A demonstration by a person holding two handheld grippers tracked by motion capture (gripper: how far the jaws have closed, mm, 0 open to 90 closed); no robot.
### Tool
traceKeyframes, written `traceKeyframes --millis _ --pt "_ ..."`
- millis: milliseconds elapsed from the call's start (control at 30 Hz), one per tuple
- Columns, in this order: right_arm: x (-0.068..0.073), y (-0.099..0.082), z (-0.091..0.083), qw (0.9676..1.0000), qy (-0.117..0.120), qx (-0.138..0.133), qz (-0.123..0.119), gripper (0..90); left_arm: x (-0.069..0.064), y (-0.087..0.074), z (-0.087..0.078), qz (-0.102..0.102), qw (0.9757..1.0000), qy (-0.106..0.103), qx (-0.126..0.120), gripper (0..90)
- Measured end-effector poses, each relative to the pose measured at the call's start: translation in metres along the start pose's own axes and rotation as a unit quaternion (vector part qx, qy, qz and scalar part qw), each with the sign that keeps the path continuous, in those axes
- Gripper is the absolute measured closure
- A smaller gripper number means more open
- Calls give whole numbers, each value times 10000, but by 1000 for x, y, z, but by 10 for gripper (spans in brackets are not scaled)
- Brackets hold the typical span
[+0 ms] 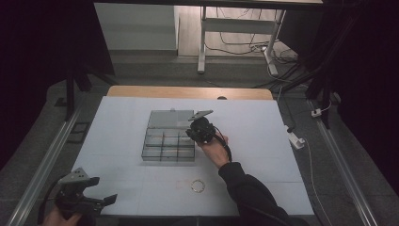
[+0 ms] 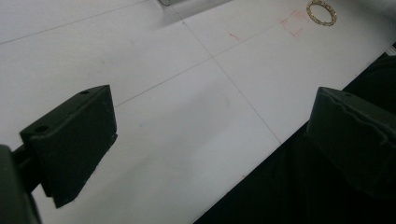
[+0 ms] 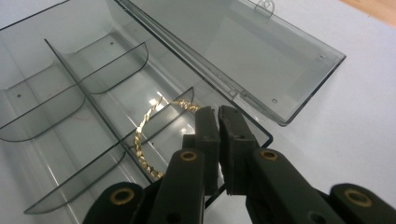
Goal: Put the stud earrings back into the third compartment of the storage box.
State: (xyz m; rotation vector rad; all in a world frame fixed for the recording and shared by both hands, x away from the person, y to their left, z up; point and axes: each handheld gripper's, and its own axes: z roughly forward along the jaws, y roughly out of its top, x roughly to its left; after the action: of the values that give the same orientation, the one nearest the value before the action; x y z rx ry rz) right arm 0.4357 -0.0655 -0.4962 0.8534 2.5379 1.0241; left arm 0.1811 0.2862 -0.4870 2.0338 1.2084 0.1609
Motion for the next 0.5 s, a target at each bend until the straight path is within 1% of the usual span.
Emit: traceKeyframes --millis 33,67,100,167,267,300,333,367,400,433,467,500 --pt "0 -1 1 10000 28 -45 76 835 0 0 0 1 10000 -2 -5 19" --pt "0 -1 1 10000 28 -45 76 835 0 0 0 1 10000 -2 -5 19" --pt "-2 -1 -1 9996 110 -121 230 742 0 0 0 8 10000 0 -10 20" --pt "-3 -1 -5 9992 186 -135 332 685 0 0 0 12 10000 0 -10 19" --pt "-5 -1 -13 9988 263 -126 399 593 0 0 0 10 10000 -1 -15 19" --pt "-5 -1 -13 9988 263 -126 399 593 0 0 0 7 10000 -3 -15 19" --pt "-6 -2 -18 9984 279 -144 472 523 0 0 0 6 10000 -3 -15 19" --pt "-6 -2 -21 9980 336 -135 520 484 0 0 0 9 10000 -1 -18 19" --pt "-6 -2 -21 9980 336 -135 520 484 0 0 0 11 10000 1 -15 19" --pt "-6 -4 -27 9982 340 -145 482 427 -1 0 0 13 10000 2 -15 19" --pt "-6 -4 -27 9982 340 -145 482 427 -1 0 0 12 10000 0 -19 19" --pt "-5 -6 -33 9981 358 -189 458 361 0 0 0 9 10000 -1 -19 19"
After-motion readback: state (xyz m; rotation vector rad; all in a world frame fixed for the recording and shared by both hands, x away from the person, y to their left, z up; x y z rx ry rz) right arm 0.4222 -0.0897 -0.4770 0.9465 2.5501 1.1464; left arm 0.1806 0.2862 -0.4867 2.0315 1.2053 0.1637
